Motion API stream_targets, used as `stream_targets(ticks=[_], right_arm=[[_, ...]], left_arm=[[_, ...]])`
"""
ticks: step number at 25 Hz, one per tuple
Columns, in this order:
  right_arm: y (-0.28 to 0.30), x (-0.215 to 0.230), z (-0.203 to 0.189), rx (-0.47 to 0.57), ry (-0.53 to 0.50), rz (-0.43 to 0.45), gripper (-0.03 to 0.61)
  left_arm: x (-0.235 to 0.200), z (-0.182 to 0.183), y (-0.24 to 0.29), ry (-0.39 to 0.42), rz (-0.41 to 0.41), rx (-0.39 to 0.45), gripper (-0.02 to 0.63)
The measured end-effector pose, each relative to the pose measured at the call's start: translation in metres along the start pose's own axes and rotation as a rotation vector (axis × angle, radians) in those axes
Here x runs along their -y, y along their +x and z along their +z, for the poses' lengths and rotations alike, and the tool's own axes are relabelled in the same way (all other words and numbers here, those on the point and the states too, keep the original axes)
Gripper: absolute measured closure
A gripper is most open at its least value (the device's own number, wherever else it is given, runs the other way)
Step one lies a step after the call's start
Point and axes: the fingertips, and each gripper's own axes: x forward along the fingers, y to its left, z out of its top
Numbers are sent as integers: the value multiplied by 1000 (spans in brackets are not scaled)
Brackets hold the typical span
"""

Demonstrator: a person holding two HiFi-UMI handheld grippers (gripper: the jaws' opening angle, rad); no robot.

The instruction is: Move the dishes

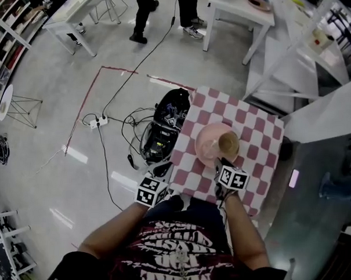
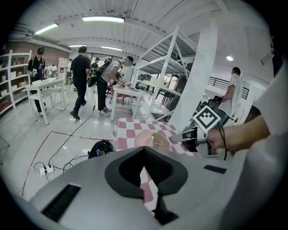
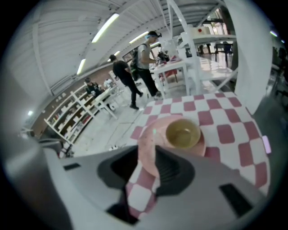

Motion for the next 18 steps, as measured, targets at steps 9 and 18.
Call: stream_targets(ticks=[9,18], right_arm=[[51,28,-15,-79,212,-20,445],[90,47,-26,-166,285,-89,462]], left_arm=[[-4,-26,-13,17,20,-30,588],[-19,-44,-31,-18,71,-37,588]])
